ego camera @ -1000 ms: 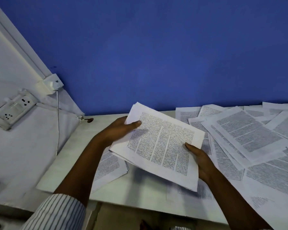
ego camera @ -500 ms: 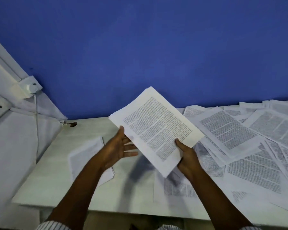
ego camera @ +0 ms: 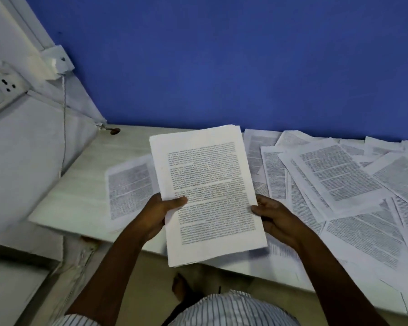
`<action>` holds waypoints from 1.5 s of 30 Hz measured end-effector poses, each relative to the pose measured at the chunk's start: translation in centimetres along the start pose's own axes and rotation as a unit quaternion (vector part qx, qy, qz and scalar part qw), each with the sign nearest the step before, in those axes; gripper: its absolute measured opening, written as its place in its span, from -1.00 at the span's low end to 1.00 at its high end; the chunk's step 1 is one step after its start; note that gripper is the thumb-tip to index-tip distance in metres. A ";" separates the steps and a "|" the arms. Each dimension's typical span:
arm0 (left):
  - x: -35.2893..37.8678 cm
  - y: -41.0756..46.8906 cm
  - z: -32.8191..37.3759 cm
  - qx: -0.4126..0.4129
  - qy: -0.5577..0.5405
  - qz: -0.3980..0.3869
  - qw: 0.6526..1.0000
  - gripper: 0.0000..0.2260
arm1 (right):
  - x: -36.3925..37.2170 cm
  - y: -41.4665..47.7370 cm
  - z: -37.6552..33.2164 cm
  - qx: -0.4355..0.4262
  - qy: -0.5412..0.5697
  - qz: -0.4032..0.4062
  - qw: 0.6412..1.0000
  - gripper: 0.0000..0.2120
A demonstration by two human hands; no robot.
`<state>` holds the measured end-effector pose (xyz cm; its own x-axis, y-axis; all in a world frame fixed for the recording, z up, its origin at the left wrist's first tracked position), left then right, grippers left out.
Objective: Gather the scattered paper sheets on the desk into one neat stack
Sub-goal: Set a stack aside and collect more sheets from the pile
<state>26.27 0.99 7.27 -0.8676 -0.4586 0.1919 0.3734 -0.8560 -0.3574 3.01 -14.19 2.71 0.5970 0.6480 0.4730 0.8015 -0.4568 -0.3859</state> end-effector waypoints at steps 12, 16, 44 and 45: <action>-0.9 -3.3 -3.1 -0.081 -0.155 0.073 0.982 -0.62 | 4.5 2.9 2.0 0.021 -0.064 0.088 0.994 -0.72; -3.0 -2.1 -4.4 -0.078 -0.088 0.102 0.988 -0.77 | 7.8 4.8 3.2 0.029 -0.105 0.075 0.991 -0.73; -29.9 1.0 -4.7 -0.081 0.114 0.278 0.950 -0.69 | 25.2 25.8 7.0 -0.007 -0.482 0.074 0.873 -0.70; -30.6 1.4 -4.4 -0.085 0.143 0.271 0.948 -0.69 | 25.2 26.7 7.6 0.006 -0.509 0.082 0.857 -0.69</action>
<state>51.88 14.88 -3.16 -0.6258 -0.7162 -0.3089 0.7527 -0.4507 -0.4799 39.21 -5.48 -1.72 0.3581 0.7737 -0.5226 0.7051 -0.5910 -0.3918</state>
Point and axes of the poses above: each hand's wrist, its own y-axis towards the middle knuckle, its own x-axis out of the palm, z = x × y, the point moved 7 cm from there along y, towards the middle knuckle
